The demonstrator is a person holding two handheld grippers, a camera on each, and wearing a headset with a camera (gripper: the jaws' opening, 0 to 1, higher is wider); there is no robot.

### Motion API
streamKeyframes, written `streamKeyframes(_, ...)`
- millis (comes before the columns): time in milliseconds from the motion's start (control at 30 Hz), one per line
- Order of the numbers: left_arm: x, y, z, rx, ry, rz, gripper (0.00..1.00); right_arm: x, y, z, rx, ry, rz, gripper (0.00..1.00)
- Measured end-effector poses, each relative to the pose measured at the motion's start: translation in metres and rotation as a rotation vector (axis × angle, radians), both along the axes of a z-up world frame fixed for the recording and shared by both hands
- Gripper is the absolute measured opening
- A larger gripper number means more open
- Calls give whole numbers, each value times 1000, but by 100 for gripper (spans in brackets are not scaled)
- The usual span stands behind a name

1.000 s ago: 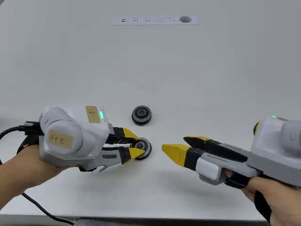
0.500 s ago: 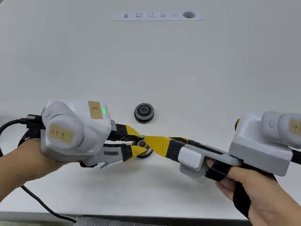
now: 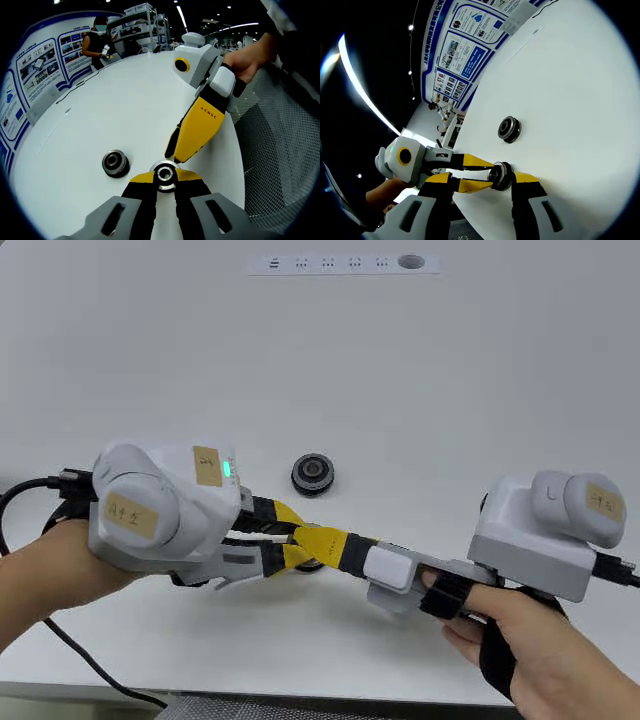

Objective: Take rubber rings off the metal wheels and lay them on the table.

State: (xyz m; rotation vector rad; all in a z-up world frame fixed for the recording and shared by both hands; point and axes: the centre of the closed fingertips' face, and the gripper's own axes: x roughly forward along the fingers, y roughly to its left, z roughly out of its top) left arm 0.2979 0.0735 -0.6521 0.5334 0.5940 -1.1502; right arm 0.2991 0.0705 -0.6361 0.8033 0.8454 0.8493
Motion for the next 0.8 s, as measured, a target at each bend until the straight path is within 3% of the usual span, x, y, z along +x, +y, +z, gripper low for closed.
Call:
streamKeyframes(667,0,-1,0,7,3,-4,13,-3,5,-3,2,34,16,47)
streamKeyframes(800,0,-1,0,10,2,-5,13,-6,4,-5,-12,59,15,46)
